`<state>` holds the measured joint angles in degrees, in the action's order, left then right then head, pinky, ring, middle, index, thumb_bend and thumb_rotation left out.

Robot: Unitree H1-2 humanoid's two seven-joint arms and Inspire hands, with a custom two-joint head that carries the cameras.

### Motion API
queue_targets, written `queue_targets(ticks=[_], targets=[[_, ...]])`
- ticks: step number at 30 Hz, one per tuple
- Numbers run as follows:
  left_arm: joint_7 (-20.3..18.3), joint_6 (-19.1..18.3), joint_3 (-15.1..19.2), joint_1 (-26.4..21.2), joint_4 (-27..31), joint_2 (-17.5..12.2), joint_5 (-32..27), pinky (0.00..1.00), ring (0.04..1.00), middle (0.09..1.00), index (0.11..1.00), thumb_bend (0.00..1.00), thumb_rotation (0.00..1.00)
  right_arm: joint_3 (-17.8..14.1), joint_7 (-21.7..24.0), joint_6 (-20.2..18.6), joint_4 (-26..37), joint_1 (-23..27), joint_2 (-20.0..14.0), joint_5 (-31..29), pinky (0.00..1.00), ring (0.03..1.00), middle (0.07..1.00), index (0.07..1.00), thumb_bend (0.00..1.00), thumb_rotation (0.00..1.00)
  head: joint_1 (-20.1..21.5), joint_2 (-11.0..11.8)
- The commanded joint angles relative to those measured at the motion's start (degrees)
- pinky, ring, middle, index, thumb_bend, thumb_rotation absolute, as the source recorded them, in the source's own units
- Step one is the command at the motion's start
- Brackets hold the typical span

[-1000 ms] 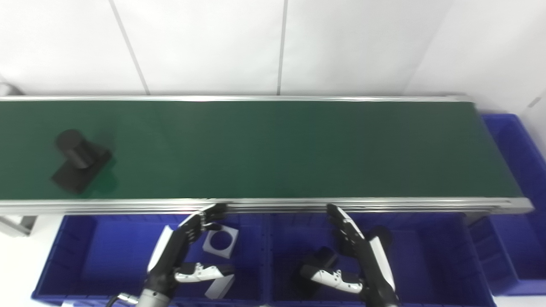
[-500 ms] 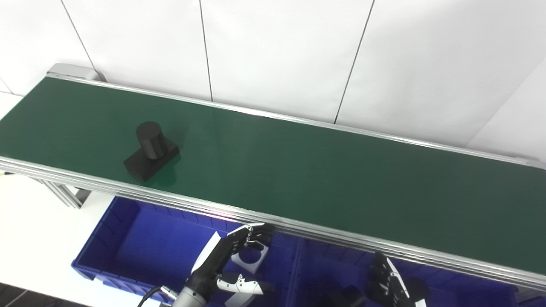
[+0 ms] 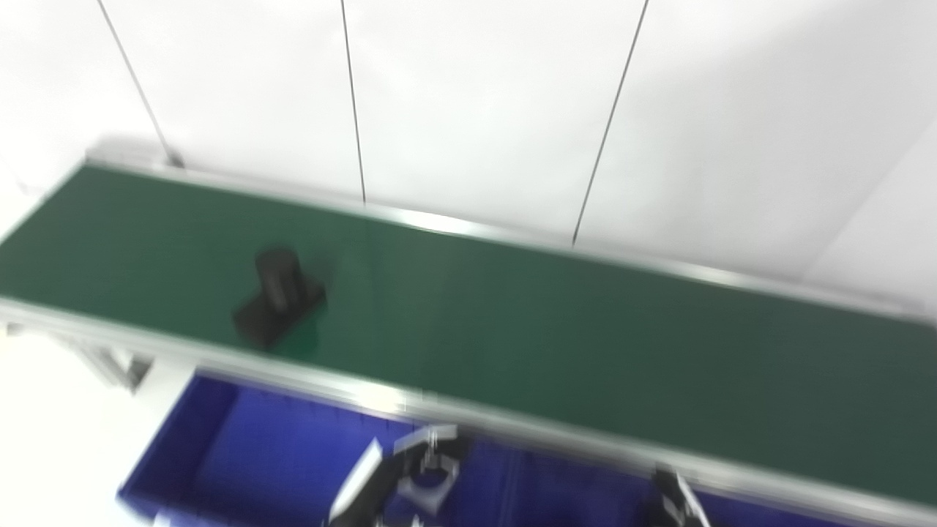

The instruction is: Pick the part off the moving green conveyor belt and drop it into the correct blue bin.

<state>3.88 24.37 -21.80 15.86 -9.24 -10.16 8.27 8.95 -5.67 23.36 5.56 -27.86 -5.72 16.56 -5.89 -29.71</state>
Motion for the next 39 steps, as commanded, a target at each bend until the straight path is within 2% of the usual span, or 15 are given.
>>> queue_targets(ticks=[1, 5, 7, 10, 15, 21, 25, 31, 35, 39], targets=[[1.8, 2.6, -0.6, -1.2, 0.5, -0.7, 0.2, 0.64, 0.712, 0.751, 0.75, 0.93, 0.33, 0.1, -1.5, 3.5, 3.7, 1.3, 0.6, 0.7, 0.8, 0.834, 0.847, 0.888, 0.86, 0.33, 0.2, 0.1], [3.0, 2.6, -1.5, -1.8, -0.3, -1.0, 0.1, 0.63, 0.707, 0.746, 0.748, 0.93, 0.33, 0.1, -1.8, 3.5, 6.6, 3.0, 1.1, -0.1, 0.78, 0.826, 0.854, 0.882, 0.9, 0.32, 0.6, 0.7], [3.2, 2.6, -1.9, -2.1, -0.7, -1.1, -0.3, 0.63, 0.712, 0.749, 0.752, 0.93, 0.34, 0.0, -1.4, 3.3, 8.0, 4.1, 0.9, -0.7, 0.82, 0.84, 0.851, 0.879, 0.9, 0.31, 0.8, 1.0], [3.7, 2.6, -2.5, -2.6, -1.3, -1.2, -0.7, 0.63, 0.709, 0.75, 0.752, 0.92, 0.32, -0.7, 0.0, 1.0, 10.9, 5.4, 0.8, -0.9, 0.84, 0.875, 0.884, 0.896, 0.89, 0.37, 1.0, 1.1], [4.3, 2.6, -3.1, -3.2, -2.0, -1.3, -0.5, 0.62, 0.704, 0.748, 0.747, 0.93, 0.32, -1.5, 2.1, -2.9, 14.5, 8.5, 0.6, -0.8, 0.81, 0.858, 0.88, 0.913, 0.88, 0.41, 1.0, 1.1], [5.4, 2.6, -4.2, -4.0, -2.7, -1.4, -0.3, 0.62, 0.697, 0.736, 0.743, 0.93, 0.33, -2.7, 2.7, -6.0, 15.5, 14.4, 1.5, 4.5, 0.74, 0.825, 0.87, 0.908, 0.86, 0.47, 0.9, 1.2], [5.7, 2.6, -4.6, -4.4, -3.0, -1.5, -0.5, 0.62, 0.698, 0.731, 0.739, 0.93, 0.33, -2.5, 4.1, -9.3, 15.9, 18.6, 2.0, 4.7, 0.7, 0.808, 0.86, 0.897, 0.84, 0.45, 1.0, 1.0], [7.9, 2.6, -5.9, -5.0, -3.6, -2.0, 1.5, 0.61, 0.692, 0.723, 0.733, 0.94, 0.36, -1.7, 7.2, -15.6, 16.6, 23.3, 2.2, 5.0, 0.74, 0.835, 0.854, 0.895, 0.82, 0.42, 1.2, 0.9], [9.1, 2.6, -6.9, -5.5, -3.9, -2.5, 1.7, 0.61, 0.689, 0.72, 0.732, 0.94, 0.37, -1.0, 8.4, -18.1, 15.6, 25.9, 2.6, 4.8, 0.78, 0.85, 0.858, 0.893, 0.83, 0.39, 1.4, 0.8], [10.1, 2.6, -7.7, -5.9, -4.0, -2.8, 1.6, 0.6, 0.685, 0.721, 0.725, 0.94, 0.36, -0.7, 8.1, -18.3, 13.7, 28.2, 3.3, 4.6, 0.81, 0.835, 0.854, 0.877, 0.83, 0.35, 1.5, 0.6]])
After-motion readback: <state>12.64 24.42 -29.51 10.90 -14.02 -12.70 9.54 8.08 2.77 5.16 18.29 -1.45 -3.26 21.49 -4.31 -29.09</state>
